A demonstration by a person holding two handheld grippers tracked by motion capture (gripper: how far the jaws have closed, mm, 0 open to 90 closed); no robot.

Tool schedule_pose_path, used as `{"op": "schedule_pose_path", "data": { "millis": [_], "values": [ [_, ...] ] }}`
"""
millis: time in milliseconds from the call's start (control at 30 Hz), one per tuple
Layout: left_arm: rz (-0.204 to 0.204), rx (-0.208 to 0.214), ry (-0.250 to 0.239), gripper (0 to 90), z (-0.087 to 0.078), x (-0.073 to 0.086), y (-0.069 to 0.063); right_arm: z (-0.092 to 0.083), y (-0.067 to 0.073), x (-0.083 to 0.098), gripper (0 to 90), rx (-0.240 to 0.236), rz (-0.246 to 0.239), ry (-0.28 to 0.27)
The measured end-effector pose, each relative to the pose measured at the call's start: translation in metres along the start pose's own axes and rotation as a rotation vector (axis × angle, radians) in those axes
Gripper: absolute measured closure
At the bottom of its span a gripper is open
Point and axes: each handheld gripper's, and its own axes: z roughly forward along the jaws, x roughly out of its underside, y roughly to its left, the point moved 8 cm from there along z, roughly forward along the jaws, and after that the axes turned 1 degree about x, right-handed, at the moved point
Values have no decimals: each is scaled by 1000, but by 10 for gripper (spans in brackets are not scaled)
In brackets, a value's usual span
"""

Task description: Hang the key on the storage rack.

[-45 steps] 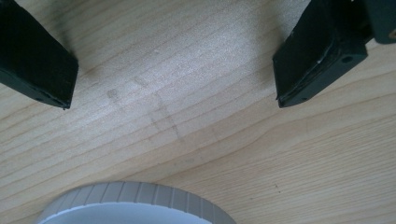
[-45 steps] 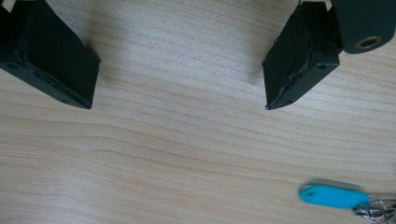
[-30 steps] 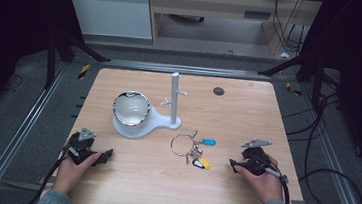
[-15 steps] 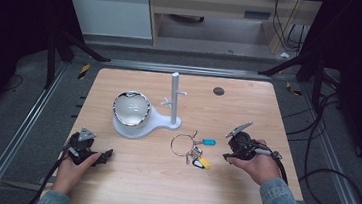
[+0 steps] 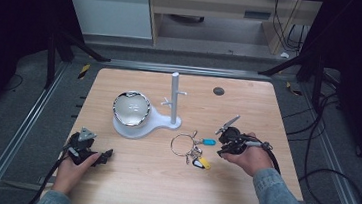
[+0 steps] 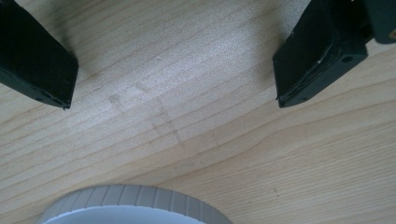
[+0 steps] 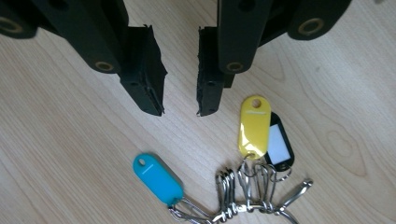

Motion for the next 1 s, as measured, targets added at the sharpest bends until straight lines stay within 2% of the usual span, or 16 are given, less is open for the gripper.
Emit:
{"op": "schedule_pose_path", "data": {
  "millis": [267,467,600,700,833,1000],
  "values": [
    [0,0,0,0,0,0,0,3,6,-14,813,-33,-41,38],
    [-2,-1,1,0,0,0,0,12,7,-27,879,-53,-109,77],
    [-2,-1,0,0,0,0,0,17,11,-34,888,-63,-131,110],
    [-3,-1,0,0,0,0,0,21,15,-42,895,-72,-146,107],
    [-2,-1,0,0,0,0,0,29,18,-42,899,-70,-157,136],
    [-2,-2,2,0,0,0,0,37,26,-44,900,-78,-192,146]
  ]
}}
